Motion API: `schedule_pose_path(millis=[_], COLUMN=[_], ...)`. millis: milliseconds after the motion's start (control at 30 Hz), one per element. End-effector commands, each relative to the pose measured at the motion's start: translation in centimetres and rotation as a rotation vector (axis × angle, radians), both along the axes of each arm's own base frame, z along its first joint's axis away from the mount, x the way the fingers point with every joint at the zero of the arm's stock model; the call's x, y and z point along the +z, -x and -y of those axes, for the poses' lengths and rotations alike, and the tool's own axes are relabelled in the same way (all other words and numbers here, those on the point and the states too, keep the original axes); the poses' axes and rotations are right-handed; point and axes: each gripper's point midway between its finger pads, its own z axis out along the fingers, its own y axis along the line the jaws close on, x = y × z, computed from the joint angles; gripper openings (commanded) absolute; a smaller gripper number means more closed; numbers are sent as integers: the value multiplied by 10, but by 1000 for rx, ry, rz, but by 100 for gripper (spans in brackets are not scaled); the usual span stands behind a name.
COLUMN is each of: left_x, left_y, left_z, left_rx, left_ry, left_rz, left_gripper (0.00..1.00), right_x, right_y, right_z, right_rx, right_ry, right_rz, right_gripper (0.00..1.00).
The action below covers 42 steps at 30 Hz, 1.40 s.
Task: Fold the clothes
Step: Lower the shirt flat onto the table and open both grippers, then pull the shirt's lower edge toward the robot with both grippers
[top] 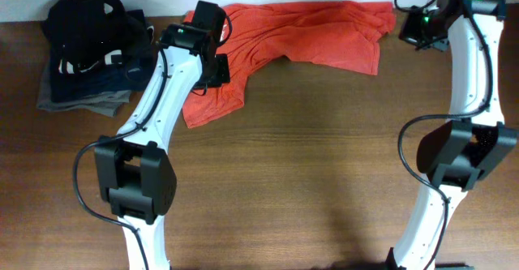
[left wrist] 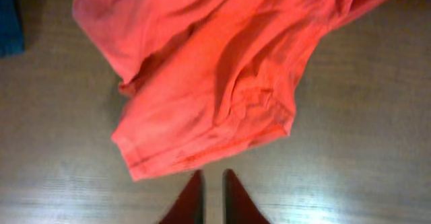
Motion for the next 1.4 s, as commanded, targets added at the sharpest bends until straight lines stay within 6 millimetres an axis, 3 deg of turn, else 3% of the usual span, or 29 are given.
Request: schedule_pose_path(millis=[0,200,300,533,833,1367], left_x=[-13,-29,-37,-75,-115,-126], left_y=[1,3,3,5,9,11], left_z=[-4,-5,-4,-6,-23,-27], left_rx=[11,11,11,13,42,41], left_ry=[5,0,-3,-25,-47,-55], left_rz=[-10,-25,-36,-113,-198,-223], left_gripper=[1,1,1,1,1,1], right_x=[-20,-66,-80,-98,-127,-179], right_y=[-14,-31,-39,-47,-57,-57], right_z=[-24,-56,-61,-60,-47,-35], right_rx=[91,164,174,173,143,115], right_ry=[-41,-45,-40,-40,9,43], right_rz=[2,-33,-35,-31,-40,-106], right_gripper=[4,4,4,4,4,4])
